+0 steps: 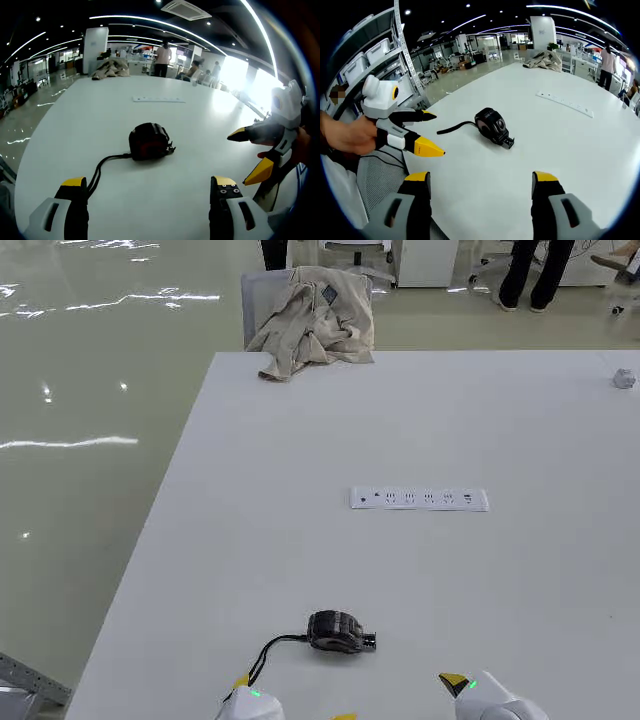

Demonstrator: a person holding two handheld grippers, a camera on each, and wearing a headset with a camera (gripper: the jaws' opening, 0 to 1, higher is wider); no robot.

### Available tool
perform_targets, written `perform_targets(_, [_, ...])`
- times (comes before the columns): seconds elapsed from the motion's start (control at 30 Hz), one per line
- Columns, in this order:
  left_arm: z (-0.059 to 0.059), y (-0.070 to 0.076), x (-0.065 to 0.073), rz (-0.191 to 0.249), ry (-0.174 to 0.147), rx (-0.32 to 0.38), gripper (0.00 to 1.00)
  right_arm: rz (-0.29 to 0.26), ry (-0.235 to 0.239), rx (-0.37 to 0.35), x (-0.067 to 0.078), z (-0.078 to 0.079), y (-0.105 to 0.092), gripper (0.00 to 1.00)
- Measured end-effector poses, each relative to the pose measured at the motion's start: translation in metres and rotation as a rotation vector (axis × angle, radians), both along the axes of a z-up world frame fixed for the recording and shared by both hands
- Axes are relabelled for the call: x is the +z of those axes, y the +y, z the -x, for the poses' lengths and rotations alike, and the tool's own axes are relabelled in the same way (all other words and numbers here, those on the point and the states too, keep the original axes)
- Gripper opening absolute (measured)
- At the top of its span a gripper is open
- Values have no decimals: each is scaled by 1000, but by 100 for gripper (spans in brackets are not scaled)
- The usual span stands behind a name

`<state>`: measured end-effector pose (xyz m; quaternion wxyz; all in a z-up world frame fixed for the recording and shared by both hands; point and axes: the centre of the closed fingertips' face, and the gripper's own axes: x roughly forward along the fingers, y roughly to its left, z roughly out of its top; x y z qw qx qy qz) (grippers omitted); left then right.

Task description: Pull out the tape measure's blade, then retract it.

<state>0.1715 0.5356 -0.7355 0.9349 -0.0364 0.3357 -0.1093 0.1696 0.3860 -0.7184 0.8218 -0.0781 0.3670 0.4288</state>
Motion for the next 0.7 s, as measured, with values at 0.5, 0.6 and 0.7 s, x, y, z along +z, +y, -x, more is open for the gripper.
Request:
perform_targets(0.5, [24,13,7,-3,8,4,100,3,35,-21,9,20,-7,91])
perform_targets(0.6, [26,13,7,4,8,5,100,1,39,-21,12,22,-8,93])
perform_targets(0.7, [28,12,11,10,4,10,100,0,37,-24,16,24,-9,94])
